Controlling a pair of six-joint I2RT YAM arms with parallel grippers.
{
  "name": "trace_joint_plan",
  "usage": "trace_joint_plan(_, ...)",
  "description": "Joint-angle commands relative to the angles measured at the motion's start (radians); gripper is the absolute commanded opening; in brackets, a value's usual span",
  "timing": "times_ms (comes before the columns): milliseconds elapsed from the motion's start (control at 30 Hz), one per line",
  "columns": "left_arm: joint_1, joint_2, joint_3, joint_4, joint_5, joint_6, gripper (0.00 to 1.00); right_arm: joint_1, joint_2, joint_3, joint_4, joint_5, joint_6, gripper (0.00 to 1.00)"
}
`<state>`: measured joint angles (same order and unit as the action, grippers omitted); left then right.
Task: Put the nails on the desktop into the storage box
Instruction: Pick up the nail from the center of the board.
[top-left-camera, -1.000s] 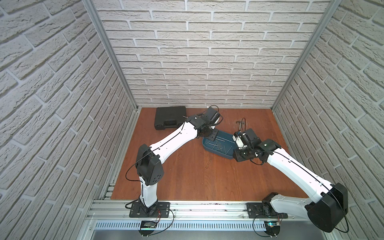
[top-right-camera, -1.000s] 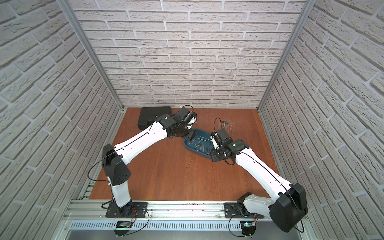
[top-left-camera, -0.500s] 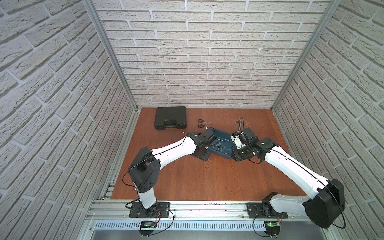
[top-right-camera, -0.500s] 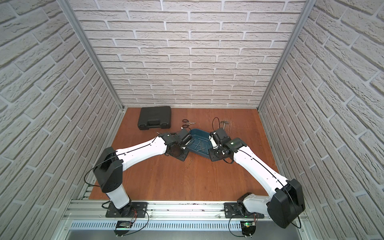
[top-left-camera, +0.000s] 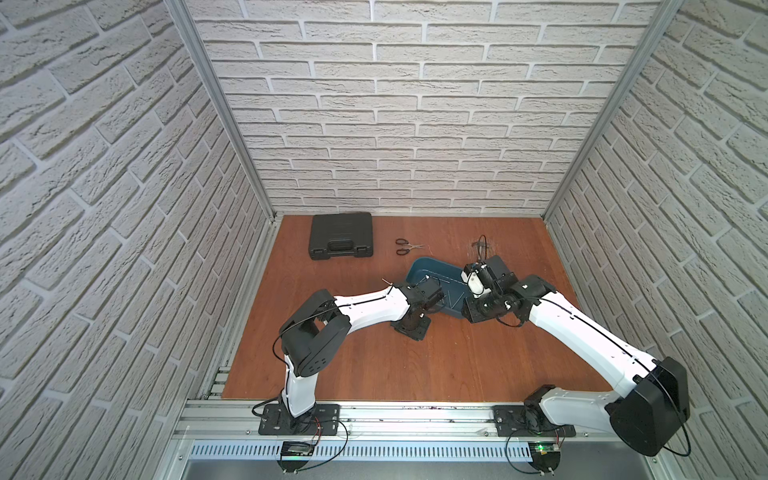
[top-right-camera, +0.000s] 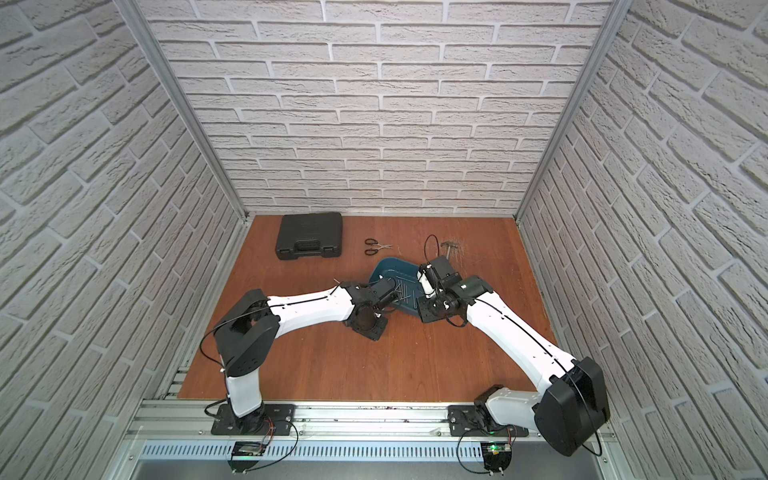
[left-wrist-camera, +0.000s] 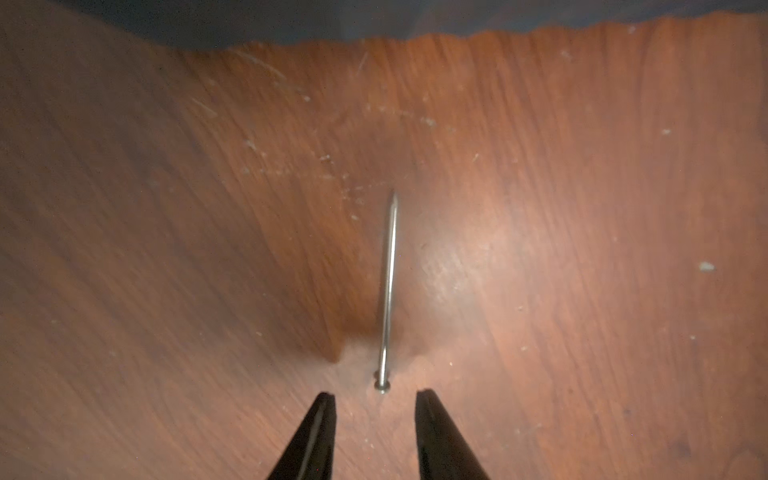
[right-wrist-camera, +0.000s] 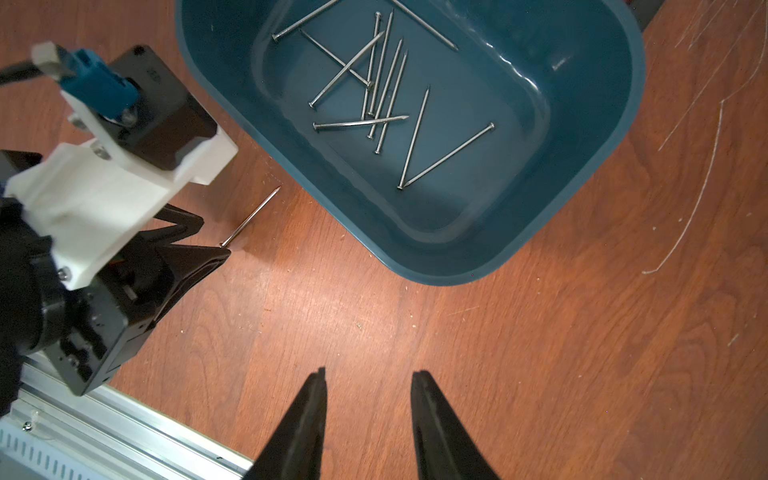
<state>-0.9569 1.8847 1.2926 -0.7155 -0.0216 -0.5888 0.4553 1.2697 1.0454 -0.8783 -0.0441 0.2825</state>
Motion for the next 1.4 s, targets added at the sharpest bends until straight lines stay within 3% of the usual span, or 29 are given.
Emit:
trace_joint_plan(0,-0.001,0.017,-0.013,0.024,0.013,-0.011,0.34,-0.005,-0.024,0.014,0.006,0.0,0.012,0.38)
trace_joint_plan(833,0.0,0.051,-0.047,0.031,0.028,-0.019,0.21,-0.004,-0.05,0.005,-0.007,0.009,0.019,0.38)
trace_joint_plan(1200,-0.002,0.033,-0.079,0.03,0.028,-0.031,0.0,-0.005,-0.059,-0.022,0.008,0.007,0.031,0.38)
trace_joint_plan(1367,0.001,0.009,-0.08,0.019,0.017,-0.035,0.0,-0.005,-0.054,-0.022,0.013,0.006,0.03,0.38)
